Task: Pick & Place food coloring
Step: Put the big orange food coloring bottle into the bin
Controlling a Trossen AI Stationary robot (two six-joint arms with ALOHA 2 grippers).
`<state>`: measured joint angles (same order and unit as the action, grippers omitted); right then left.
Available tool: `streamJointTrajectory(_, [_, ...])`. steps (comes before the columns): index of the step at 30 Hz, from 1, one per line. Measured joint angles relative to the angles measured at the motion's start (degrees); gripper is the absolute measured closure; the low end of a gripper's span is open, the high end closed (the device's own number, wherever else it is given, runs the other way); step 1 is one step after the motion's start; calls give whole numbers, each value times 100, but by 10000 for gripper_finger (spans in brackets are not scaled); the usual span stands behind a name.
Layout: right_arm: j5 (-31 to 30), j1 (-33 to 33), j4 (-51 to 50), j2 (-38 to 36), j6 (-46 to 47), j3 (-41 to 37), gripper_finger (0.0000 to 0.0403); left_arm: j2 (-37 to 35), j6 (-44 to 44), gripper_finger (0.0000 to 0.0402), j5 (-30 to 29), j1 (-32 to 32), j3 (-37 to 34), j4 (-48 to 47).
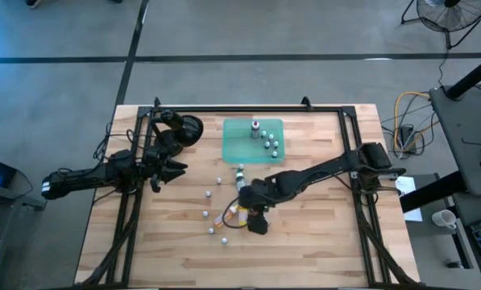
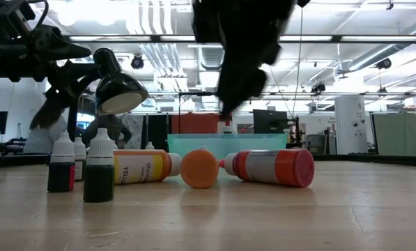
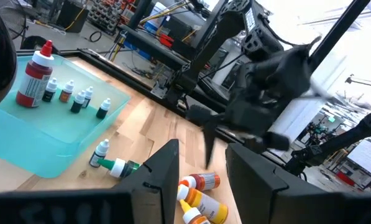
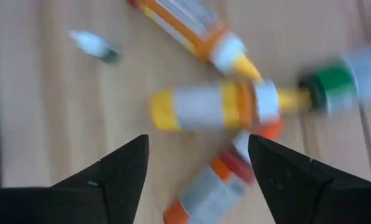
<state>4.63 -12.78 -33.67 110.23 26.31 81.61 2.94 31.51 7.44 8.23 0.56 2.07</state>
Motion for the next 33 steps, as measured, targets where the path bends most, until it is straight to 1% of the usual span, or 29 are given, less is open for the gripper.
streamJointTrajectory(3, [-87,45,-366,129,859,-1,149,0,1,296,-2,0,2,0])
streamJointTrajectory(9, [-183,126,-361,436,1995,53,167,0,1,296,0,-4,1,0])
streamJointTrajectory(11, [-172,129,-371,515,2147,56,169,2,0,296,0,-4,1,0])
streamJointTrajectory(16, [-208,138,-614,628,2176,46,170,5,1,296,-2,-4,0,-2])
streamJointTrajectory(20, [-684,165,-602,619,2258,47,170,4,1,296,-2,-4,2,-2])
streamJointTrajectory(22, [-759,228,-604,634,2347,47,170,4,0,296,0,-4,1,0])
streamJointTrajectory(24, [-643,315,-612,706,2446,52,170,4,0,296,-1,-4,2,0])
streamJointTrajectory(27, [-279,411,-671,878,2478,60,170,4,-1,296,2,-2,0,0])
streamJointTrajectory(28, [-46,440,-651,908,2497,65,170,6,1,296,-2,-2,1,-2])
streamJointTrajectory(33, [134,478,-759,991,2751,99,170,4,-1,296,-1,0,0,-1])
